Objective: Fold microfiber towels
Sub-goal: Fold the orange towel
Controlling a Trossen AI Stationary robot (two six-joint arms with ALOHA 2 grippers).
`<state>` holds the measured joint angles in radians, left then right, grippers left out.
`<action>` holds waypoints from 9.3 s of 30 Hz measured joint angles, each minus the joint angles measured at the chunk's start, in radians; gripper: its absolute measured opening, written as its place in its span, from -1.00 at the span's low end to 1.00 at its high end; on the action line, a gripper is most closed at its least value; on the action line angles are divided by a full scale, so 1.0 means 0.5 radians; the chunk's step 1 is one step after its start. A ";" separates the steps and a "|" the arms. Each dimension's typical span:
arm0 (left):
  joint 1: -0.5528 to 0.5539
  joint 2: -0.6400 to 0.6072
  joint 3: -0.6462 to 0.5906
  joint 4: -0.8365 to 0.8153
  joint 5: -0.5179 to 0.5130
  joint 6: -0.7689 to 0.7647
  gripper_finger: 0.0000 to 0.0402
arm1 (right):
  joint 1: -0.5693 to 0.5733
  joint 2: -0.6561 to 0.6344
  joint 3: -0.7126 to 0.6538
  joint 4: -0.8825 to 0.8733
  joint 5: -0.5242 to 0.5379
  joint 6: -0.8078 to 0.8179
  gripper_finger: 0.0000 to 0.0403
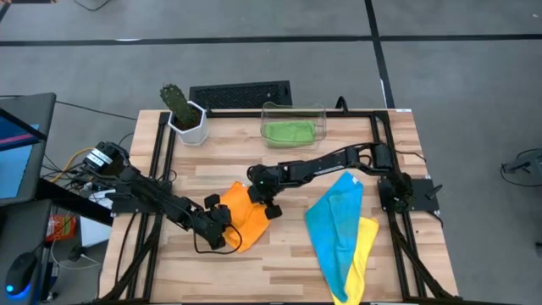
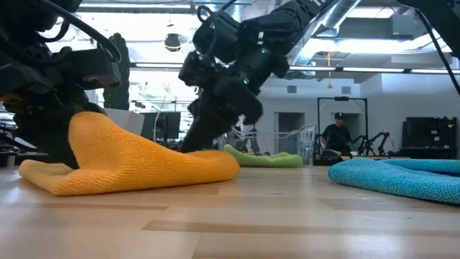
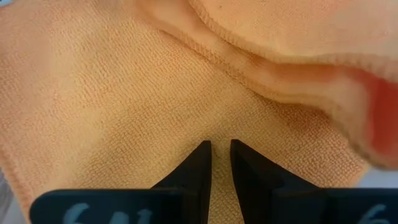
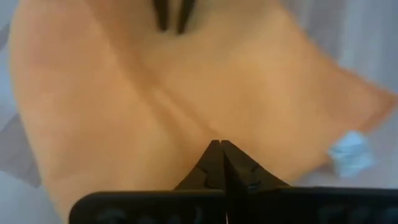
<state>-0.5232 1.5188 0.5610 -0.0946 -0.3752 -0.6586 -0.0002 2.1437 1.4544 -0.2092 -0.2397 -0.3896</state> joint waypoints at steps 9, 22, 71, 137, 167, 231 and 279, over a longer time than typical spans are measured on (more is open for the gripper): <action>0.000 0.000 0.001 -0.008 -0.002 -0.008 -0.73 | -0.081 0.000 0.033 -0.054 0.009 0.098 -0.91; 0.001 0.000 0.001 -0.018 -0.011 0.020 -0.73 | -0.070 -0.172 0.052 -0.076 -0.033 0.327 -0.17; 0.031 0.038 -0.015 0.273 0.548 -0.745 -0.73 | 0.860 0.076 0.007 0.266 1.070 1.895 -0.57; 0.204 -0.605 0.065 -0.793 0.577 -1.051 -0.73 | 0.823 0.340 0.301 0.337 1.100 1.632 -0.91; -0.051 0.465 0.208 0.698 0.533 -1.260 -0.73 | 0.743 0.071 0.252 -0.520 0.888 1.458 -0.87; -0.424 0.489 0.648 -0.459 -0.083 -1.302 -1.00 | 1.215 -0.007 0.253 -0.521 1.641 2.059 -0.86; -0.611 0.232 0.651 -0.356 -0.211 -1.794 -1.00 | 1.258 -0.188 -0.223 -0.173 1.635 2.074 -0.91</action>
<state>-0.8287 1.6350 0.8865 -0.2726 -0.4807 -1.5556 0.6289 2.0499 1.3430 -0.2956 0.5779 0.6476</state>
